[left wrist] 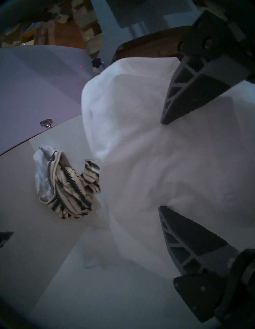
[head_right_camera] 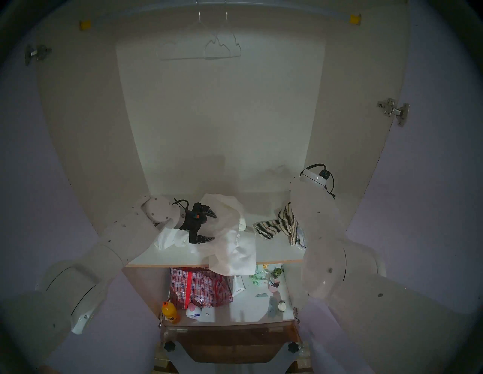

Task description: Sort tops into two piles: light colors and dark colors

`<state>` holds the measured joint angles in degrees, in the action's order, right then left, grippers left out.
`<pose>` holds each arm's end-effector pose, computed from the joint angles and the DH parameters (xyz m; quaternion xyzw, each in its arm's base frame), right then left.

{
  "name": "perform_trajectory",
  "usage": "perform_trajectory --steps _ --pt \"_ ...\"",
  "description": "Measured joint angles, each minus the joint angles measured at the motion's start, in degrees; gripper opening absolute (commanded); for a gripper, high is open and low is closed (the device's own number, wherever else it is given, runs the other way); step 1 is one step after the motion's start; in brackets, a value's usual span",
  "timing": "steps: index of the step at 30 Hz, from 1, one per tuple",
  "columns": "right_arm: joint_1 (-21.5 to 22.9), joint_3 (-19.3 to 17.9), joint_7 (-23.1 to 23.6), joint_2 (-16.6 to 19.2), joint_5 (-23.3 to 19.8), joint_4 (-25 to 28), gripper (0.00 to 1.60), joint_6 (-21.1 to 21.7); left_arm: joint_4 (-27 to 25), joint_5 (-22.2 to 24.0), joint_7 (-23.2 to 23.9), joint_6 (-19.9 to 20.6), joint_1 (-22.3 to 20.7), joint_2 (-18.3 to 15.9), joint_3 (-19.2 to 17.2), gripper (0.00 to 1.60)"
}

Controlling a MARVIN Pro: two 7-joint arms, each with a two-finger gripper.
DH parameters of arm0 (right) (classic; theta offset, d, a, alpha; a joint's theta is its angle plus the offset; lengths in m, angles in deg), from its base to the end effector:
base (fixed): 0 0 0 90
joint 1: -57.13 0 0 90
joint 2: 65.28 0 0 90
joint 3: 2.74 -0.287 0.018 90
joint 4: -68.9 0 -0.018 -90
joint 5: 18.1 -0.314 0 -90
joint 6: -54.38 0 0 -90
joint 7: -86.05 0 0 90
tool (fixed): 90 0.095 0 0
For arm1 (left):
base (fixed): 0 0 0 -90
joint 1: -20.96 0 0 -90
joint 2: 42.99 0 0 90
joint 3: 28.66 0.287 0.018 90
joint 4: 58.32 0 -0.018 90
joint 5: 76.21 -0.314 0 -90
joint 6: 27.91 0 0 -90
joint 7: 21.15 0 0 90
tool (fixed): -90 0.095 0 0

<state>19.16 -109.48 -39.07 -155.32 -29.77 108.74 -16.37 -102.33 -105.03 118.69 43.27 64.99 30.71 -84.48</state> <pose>0.6119 -0.1105 -0.2224 0.7791 -0.3631 0.4973 0.1180 0.5561 -0.0307 -0.3061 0.5460 -0.7340 0.4038 0.0143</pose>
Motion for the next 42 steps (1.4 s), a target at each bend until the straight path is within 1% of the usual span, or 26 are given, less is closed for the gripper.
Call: perform_trajectory --steps 2,3,5,6,12,14,15,17,18,20,25,28,29,32,34,35,39,42 --pt "-1.39 0.01 0.13 -0.31 -0.18 2.54 1.6 1.54 3.12 -0.4 -2.99 -2.31 -0.58 0.62 1.2 0.0" --pt "-1.86 0.02 0.2 -0.45 -0.28 3.41 1.6 2.08 4.36 -0.68 -5.38 -3.16 -0.54 0.88 1.37 0.0" --pt "-1.99 0.03 0.24 -0.52 -0.32 3.59 1.6 2.41 4.98 -0.95 -7.64 -3.49 -0.44 1.04 1.4 0.0" --pt "-2.05 0.04 0.29 -0.62 -0.37 3.59 1.6 2.73 5.21 -1.23 -10.05 -4.37 -0.37 1.14 1.54 0.0" --pt "-2.13 0.06 0.4 -0.92 -0.5 3.51 1.6 3.8 3.7 -1.83 -21.39 -5.85 -0.06 1.59 1.36 0.0" --pt "-2.13 0.06 0.41 -0.95 -0.52 3.51 1.6 3.95 3.17 -1.9 -22.0 -5.91 -0.02 1.6 1.25 0.0" --pt "-2.13 0.06 0.42 -0.98 -0.53 3.5 1.6 4.06 2.39 -1.91 -23.45 -6.0 0.21 1.59 0.9 0.0" --pt "-2.13 0.06 0.42 -1.0 -0.53 3.49 1.6 4.13 1.91 -1.85 -24.75 -6.04 0.35 1.57 0.64 0.0" --pt "-2.13 0.06 0.43 -1.01 -0.53 3.49 1.6 4.2 0.73 -1.01 -25.44 -6.08 0.78 1.56 -0.47 0.0" --pt "-2.13 0.06 0.44 -1.03 -0.54 3.48 1.6 4.27 -0.43 -0.55 -25.7 -6.08 1.1 1.43 -1.22 0.0" --pt "-2.13 0.05 0.47 -1.08 -0.54 3.48 1.6 4.49 -6.81 0.33 -26.98 -5.64 3.08 0.71 -5.34 0.0" --pt "-2.13 0.05 0.48 -1.13 -0.55 3.5 1.6 4.63 -10.91 0.74 -27.27 -4.25 4.58 0.04 -7.72 0.0" --pt "-2.13 0.04 0.49 -1.14 -0.55 3.51 1.6 4.67 -13.1 1.01 -27.41 -3.8 5.64 -0.21 -9.08 0.0" --pt "-2.13 0.04 0.51 -1.17 -0.55 3.54 1.6 4.77 -19.41 1.12 -28.04 -1.99 9.22 -1.87 -11.67 0.0" --pt "-2.13 0.03 0.51 -1.17 -0.55 3.53 1.6 4.79 -21.66 1.15 -28.6 -0.88 10.55 -2.39 -13.12 0.0" --pt "-2.13 0.03 0.52 -1.22 -0.55 3.54 1.6 4.8 -22.2 1.18 -28.63 -0.3 10.78 -2.51 -14.21 0.0" --pt "-2.13 0.03 0.52 -1.23 -0.55 3.55 1.6 4.88 -22.48 1.12 -28.54 1.03 11.03 -2.85 -15.63 0.0" --pt "-2.44 0.19 1.54 -1.18 -0.72 3.97 1.6 5.3 -22.81 0.79 -28.62 1.89 11.49 -2.78 -15.6 0.0"
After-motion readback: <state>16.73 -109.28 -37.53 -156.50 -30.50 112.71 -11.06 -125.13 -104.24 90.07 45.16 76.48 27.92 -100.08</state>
